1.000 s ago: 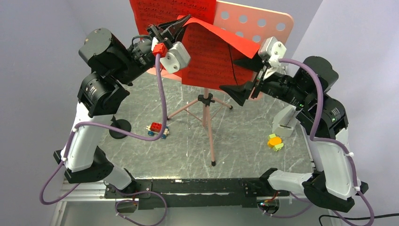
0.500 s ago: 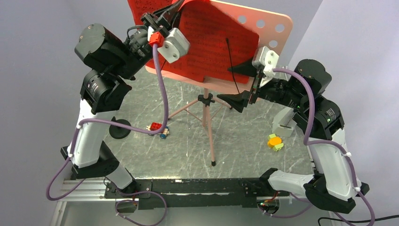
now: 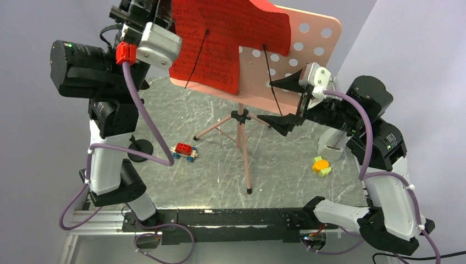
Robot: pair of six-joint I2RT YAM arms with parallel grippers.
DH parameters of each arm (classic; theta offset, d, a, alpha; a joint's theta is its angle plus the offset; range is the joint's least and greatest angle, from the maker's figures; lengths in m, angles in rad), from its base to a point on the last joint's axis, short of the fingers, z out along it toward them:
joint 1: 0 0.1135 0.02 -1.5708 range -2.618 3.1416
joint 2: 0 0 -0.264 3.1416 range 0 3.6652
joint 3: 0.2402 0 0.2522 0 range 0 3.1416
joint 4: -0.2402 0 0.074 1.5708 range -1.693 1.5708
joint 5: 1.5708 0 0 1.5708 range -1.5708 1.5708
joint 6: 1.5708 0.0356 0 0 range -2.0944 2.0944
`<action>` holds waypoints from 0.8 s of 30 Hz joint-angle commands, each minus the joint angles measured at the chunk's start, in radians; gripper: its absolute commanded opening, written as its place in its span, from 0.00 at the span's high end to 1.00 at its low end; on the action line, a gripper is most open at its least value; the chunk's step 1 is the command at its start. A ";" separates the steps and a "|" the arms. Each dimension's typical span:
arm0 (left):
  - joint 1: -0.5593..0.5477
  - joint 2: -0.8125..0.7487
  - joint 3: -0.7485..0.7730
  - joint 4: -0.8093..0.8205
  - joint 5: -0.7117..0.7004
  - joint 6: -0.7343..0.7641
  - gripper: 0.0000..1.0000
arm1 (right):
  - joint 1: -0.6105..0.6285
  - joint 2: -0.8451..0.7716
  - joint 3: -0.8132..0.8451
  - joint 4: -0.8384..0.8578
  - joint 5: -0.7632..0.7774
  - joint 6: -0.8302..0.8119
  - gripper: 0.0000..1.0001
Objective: Pack up the instrument practice props
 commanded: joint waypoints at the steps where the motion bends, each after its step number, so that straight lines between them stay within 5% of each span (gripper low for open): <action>1: -0.050 0.008 0.043 0.182 -0.047 0.149 0.99 | 0.004 -0.024 -0.021 0.018 0.012 -0.023 0.09; 6: -0.112 0.014 0.062 0.301 -0.084 0.258 0.99 | 0.004 -0.037 -0.047 0.020 0.015 -0.027 0.08; 12: -0.255 0.018 0.030 0.443 -0.072 0.654 0.99 | 0.004 -0.062 -0.080 0.019 0.030 -0.045 0.07; 19: -0.249 -0.021 -0.037 0.559 -0.138 1.074 0.99 | 0.003 -0.107 -0.133 0.022 0.065 -0.076 0.04; 24: -0.215 -0.118 -0.091 0.566 -0.267 1.189 0.99 | -0.006 -0.126 -0.145 -0.005 0.061 -0.075 0.03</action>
